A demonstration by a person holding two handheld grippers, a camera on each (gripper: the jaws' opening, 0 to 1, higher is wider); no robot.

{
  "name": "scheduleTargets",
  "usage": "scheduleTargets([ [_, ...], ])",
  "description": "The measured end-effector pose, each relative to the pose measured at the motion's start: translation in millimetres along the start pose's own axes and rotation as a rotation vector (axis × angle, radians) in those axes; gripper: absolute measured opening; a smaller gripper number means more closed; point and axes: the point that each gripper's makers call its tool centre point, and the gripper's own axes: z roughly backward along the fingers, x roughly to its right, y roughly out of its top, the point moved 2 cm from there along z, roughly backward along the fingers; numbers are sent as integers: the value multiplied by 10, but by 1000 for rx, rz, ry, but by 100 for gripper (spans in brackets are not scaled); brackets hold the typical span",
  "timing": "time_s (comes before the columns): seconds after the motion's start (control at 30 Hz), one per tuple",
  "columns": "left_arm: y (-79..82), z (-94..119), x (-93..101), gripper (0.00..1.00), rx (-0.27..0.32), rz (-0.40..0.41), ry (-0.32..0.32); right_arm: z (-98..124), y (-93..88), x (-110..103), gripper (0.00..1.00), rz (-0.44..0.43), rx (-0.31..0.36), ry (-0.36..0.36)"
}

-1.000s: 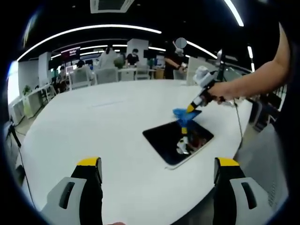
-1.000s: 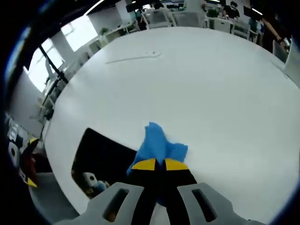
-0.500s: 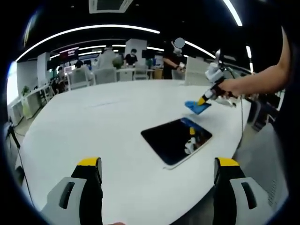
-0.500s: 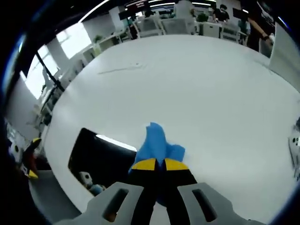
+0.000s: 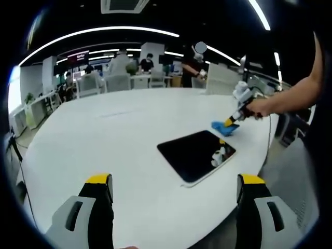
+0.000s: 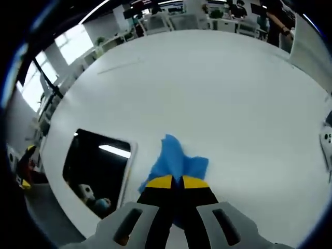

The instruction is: Wipe the mirror surface with the cleaning cloth until all visible marks leave the cleaned area.

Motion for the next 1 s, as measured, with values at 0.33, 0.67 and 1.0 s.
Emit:
scheduleTargets([
  [0.33, 0, -3, 5, 99, -5, -1, 1, -54, -109, 7, 0, 29, -20, 0],
  [0.67, 22, 14, -22, 99, -2, -17, 27, 525, 173, -98, 30, 176, 253, -12],
  [1.0, 39, 21, 42, 99, 20, 8, -25, 965, -75, -336, 81, 241, 415, 28],
])
